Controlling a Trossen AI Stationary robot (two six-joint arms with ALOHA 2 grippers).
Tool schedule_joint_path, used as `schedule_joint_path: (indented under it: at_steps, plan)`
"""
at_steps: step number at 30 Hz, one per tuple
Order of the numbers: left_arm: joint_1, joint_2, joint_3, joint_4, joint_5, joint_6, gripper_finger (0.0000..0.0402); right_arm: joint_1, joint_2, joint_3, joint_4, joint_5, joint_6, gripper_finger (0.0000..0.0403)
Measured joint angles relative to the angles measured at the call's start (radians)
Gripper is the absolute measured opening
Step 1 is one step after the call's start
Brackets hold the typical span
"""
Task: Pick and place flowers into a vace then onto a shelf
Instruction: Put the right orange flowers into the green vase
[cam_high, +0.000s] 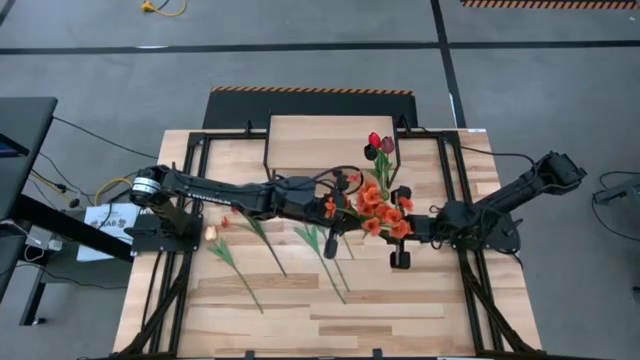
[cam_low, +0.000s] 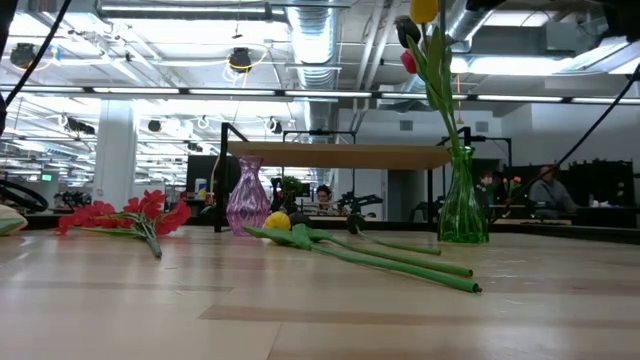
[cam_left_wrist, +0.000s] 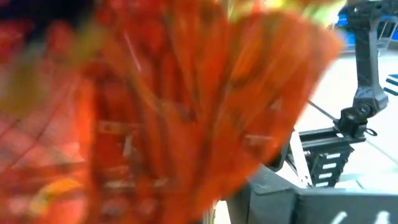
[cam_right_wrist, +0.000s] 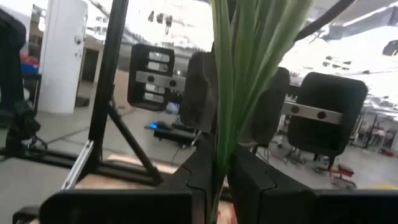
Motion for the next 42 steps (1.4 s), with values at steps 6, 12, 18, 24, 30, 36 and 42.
schedule_joint_path:
  at_steps: [6,12,18,24,30,36,42]
  plan:
    - [0.000,0.000,0.001,-0.039,0.002,-0.002,0.0003,0.000,0.000,0.008,-0.035,0.001,0.002,0.0028]
    - [-0.001,0.000,0.002,-0.053,0.006,-0.002,0.0003,0.000,0.000,0.008,-0.037,0.001,-0.001,0.0023]
    - [-0.001,0.000,0.002,-0.063,0.008,-0.009,0.0016,0.000,0.000,0.009,-0.052,0.001,-0.019,0.0005]
    - [-0.001,0.001,0.002,-0.062,0.009,-0.037,0.0057,0.000,0.000,0.009,-0.055,0.001,-0.028,0.0003]
    - [-0.002,-0.001,0.001,-0.069,0.015,-0.032,0.0126,0.000,0.000,0.009,-0.056,0.005,-0.030,0.0001]
    - [-0.001,-0.065,0.000,-0.195,0.011,-0.071,0.0175,-0.001,0.000,0.012,-0.056,0.046,-0.030,0.0001]
    - [-0.017,-0.136,-0.002,-0.286,0.008,-0.080,0.0180,0.012,-0.026,0.014,-0.075,0.056,-0.030,0.0001]
